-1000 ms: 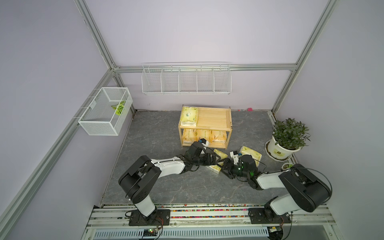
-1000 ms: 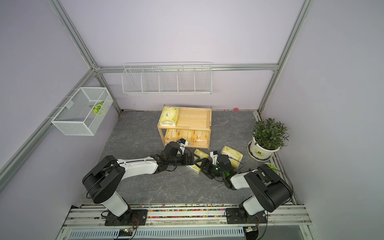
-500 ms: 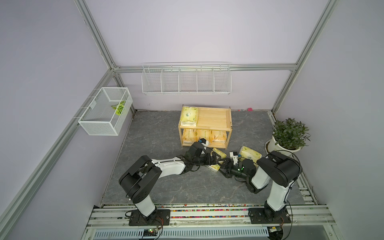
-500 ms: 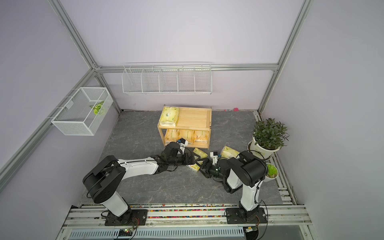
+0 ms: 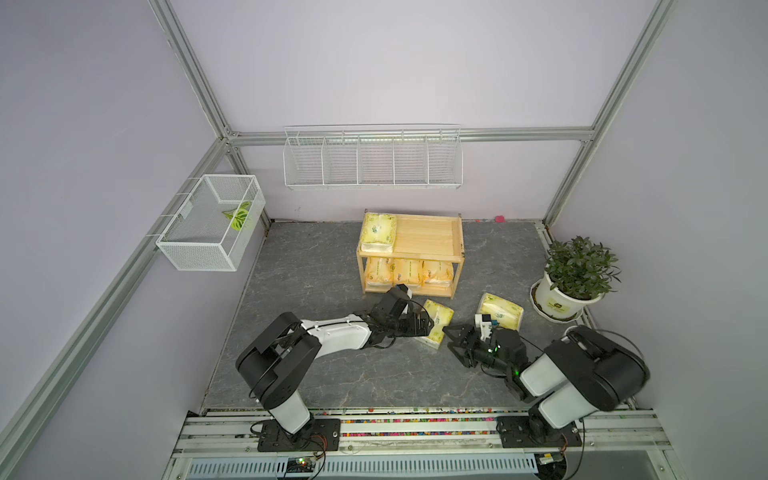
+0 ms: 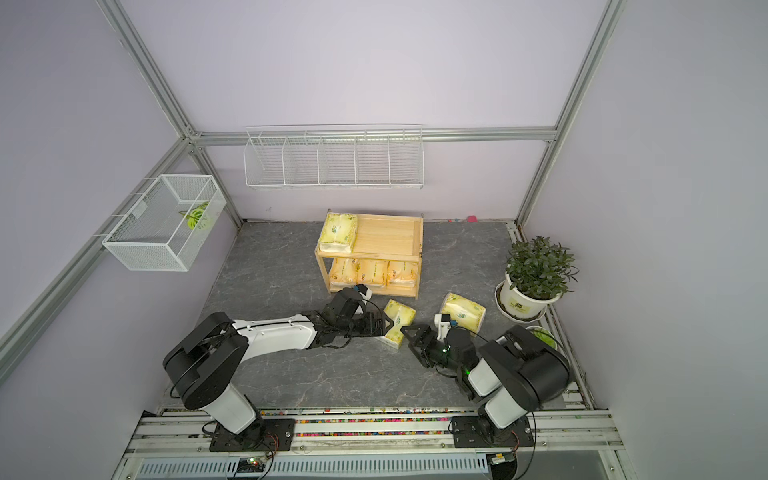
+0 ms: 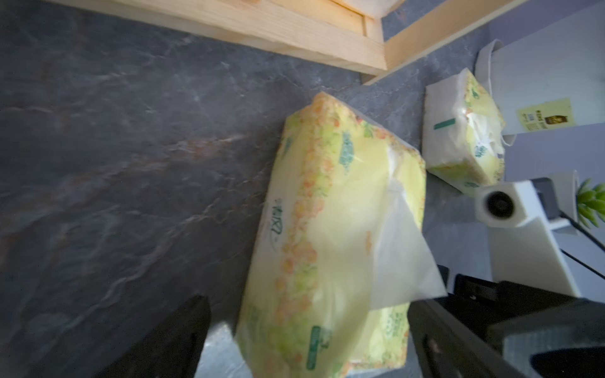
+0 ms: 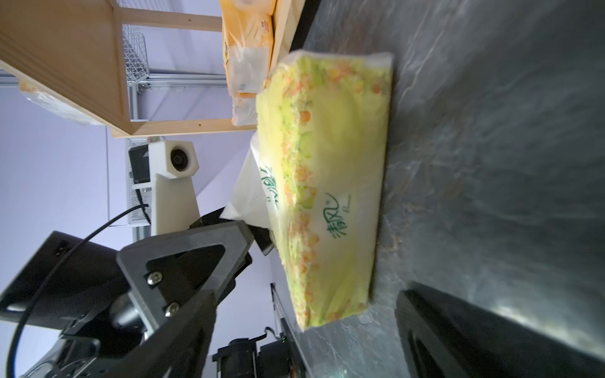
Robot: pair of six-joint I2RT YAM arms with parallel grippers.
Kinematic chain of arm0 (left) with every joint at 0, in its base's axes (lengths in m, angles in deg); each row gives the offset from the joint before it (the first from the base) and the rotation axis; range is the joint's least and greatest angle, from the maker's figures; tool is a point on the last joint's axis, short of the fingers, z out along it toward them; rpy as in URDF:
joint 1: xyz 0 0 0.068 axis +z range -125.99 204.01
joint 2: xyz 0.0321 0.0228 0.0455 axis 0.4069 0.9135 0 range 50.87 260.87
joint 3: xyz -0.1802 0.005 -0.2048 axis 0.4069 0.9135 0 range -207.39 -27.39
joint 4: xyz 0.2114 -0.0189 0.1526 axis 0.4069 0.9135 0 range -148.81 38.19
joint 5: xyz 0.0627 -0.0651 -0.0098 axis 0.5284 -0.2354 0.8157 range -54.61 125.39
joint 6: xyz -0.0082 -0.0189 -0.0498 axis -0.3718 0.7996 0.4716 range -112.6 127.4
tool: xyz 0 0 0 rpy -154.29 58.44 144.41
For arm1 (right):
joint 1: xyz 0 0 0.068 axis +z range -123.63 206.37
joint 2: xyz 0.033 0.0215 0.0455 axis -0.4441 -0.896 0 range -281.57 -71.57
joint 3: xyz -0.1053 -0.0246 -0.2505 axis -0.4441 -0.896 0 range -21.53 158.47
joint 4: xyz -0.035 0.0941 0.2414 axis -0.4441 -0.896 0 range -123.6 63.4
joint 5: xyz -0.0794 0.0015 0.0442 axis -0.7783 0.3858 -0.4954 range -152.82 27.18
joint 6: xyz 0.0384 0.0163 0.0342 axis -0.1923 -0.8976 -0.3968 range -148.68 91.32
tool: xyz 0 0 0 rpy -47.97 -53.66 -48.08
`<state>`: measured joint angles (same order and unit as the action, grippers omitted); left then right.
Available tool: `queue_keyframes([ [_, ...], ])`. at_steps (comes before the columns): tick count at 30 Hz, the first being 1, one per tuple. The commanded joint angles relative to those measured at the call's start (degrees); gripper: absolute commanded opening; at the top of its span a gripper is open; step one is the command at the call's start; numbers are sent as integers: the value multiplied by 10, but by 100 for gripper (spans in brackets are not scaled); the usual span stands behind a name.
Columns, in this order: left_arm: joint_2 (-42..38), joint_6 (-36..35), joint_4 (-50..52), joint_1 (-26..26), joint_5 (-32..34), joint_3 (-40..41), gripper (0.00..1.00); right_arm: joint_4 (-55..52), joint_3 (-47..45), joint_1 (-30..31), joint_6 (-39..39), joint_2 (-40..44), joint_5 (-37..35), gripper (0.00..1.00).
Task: Place the tissue boxes on the shelf by color
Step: Pick up the box of tissues from the center of the board.
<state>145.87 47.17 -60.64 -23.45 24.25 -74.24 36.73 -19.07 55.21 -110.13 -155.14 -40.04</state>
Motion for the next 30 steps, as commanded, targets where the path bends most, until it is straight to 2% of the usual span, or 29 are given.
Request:
queue_keyframes([
  [1,-14,-32,41,14,33,-27,100,-432,35,-3,72,152,-71,95],
  [2,-9,-36,41,20,26,-31,100,-542,61,-3,90,208,-100,96],
  [4,4,-46,34,32,9,-42,100,-656,86,-10,136,301,-146,96],
  [7,29,-64,25,42,-20,-68,100,-698,81,-80,165,361,-103,97],
  [10,57,-78,21,45,-46,-99,100,-681,74,-111,184,337,-55,97],
  [14,86,-76,15,44,-68,-117,100,-639,75,-111,194,286,-14,97],
  [21,100,-61,-13,43,-77,-105,100,-613,98,-106,216,211,29,97],
  [30,110,-46,-35,34,-81,-97,100,-550,134,-20,192,108,8,97],
])
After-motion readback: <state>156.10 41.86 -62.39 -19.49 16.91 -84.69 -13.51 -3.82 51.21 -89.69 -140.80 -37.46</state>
